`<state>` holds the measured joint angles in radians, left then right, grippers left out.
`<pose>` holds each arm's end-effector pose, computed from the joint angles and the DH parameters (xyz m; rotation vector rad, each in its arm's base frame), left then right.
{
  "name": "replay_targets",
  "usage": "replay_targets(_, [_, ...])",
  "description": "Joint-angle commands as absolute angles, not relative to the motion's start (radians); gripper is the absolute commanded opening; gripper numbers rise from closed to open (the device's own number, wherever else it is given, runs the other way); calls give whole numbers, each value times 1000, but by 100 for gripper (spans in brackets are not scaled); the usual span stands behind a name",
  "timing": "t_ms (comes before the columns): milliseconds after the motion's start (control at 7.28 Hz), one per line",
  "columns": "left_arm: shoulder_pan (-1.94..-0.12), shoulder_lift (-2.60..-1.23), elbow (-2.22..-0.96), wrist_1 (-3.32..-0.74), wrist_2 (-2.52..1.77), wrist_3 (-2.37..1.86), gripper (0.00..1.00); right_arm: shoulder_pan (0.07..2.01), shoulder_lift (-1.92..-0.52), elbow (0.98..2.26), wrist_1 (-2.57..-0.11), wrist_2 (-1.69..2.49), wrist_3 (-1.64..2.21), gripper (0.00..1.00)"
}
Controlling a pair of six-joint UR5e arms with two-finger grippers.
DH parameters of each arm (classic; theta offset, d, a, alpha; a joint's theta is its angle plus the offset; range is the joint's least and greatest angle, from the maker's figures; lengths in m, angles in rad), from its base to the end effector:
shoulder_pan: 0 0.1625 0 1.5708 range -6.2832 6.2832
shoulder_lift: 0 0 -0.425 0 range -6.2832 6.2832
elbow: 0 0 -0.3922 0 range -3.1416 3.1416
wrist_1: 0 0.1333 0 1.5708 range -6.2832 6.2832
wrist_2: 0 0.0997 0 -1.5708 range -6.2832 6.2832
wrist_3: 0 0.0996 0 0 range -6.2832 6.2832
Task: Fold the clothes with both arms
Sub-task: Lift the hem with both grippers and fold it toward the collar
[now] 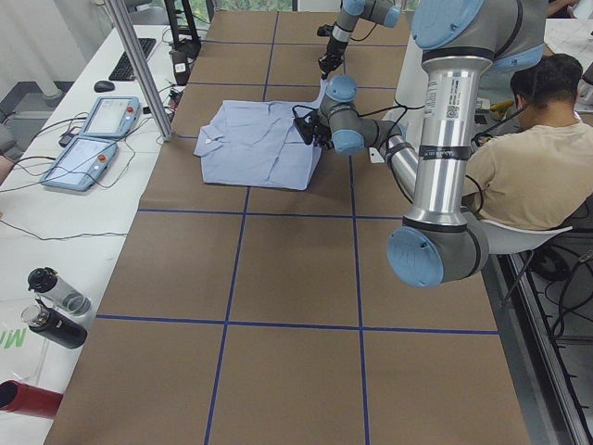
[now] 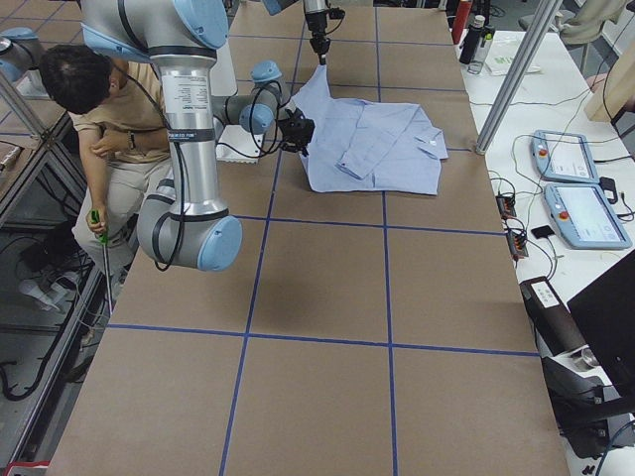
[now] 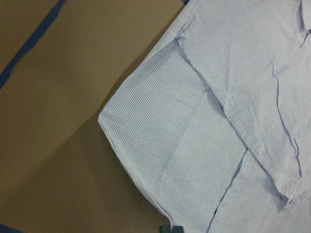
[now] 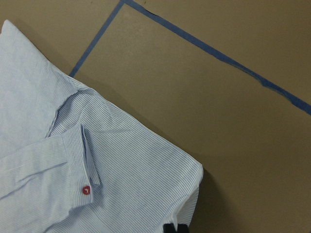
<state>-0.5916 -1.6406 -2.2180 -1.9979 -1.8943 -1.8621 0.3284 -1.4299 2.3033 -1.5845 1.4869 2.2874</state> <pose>0.3189 -0.3367 0.2771 -0.1163 1.1820 -0.5941 -0.3820 -0.2798 0.2719 -0.0928 -0.8993 1.0128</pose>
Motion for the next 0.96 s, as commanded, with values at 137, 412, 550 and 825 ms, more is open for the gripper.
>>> replay_targets(137, [-652, -1632, -2181, -1997, -1904, -1830, 0, 458, -1425, 2298, -1591, 1578, 2272, 0])
replay_targets(412, [-696, -1661, -2104, -1997, -1905, -1807, 0, 511, -1363, 2240, -1592, 1578, 2223, 0])
replay_targets(550, [-716, -1737, -2044, -1997, -1905, -1807, 0, 544, -1283, 2153, -1594, 1586, 2212, 0])
replay_targets(825, [-765, -1882, -1891, -1996, -1905, -1807, 0, 635, -1207, 2060, -1592, 1670, 2143, 0])
